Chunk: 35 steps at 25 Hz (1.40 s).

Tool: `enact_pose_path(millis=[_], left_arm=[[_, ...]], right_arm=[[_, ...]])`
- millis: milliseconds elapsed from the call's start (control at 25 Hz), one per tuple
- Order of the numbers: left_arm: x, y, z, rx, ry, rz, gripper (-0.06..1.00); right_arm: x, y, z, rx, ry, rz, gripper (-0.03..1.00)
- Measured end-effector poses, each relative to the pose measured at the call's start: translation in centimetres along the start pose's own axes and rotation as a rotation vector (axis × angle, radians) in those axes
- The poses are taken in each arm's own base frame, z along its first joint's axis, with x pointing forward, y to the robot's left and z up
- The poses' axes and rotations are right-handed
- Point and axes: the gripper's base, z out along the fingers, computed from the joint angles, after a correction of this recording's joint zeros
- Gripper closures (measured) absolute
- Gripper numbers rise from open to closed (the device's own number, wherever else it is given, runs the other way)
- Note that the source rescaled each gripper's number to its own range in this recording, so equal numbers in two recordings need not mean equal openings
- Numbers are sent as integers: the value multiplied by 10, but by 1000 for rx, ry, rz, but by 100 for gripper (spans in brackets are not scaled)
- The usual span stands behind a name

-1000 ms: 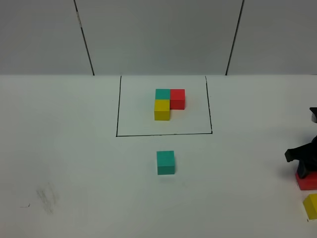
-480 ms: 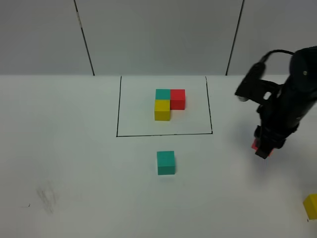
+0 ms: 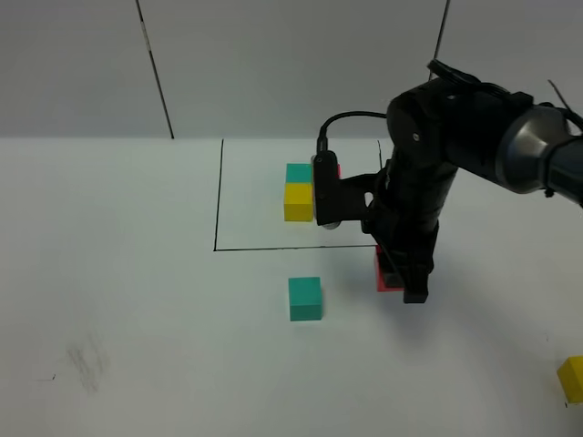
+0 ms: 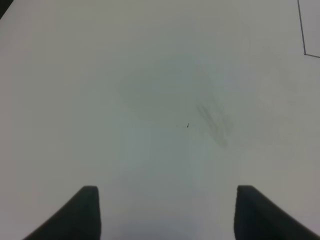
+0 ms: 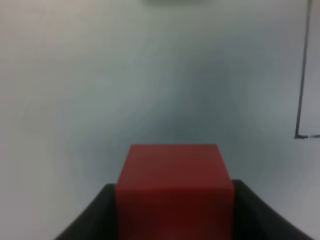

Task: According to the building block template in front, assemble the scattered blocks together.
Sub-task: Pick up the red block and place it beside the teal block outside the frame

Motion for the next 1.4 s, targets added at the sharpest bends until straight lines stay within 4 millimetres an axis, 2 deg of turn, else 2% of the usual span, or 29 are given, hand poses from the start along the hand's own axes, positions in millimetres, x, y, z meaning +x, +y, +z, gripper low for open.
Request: enact_pose_path(millis=[400, 640, 1000, 1400], left_arm=[[0, 0, 0, 0, 0, 1, 58], [0, 0, 0, 0, 0, 1, 58], [0, 0, 0, 0, 0, 1, 58], [0, 0, 0, 0, 0, 1, 58]], right_arm=[[-21, -21, 18, -52, -23, -20, 73], [-26, -21, 20, -62, -63, 38, 73], [-35, -18, 21, -59, -97, 23, 73], [-40, -17, 48, -98, -79, 12, 73]])
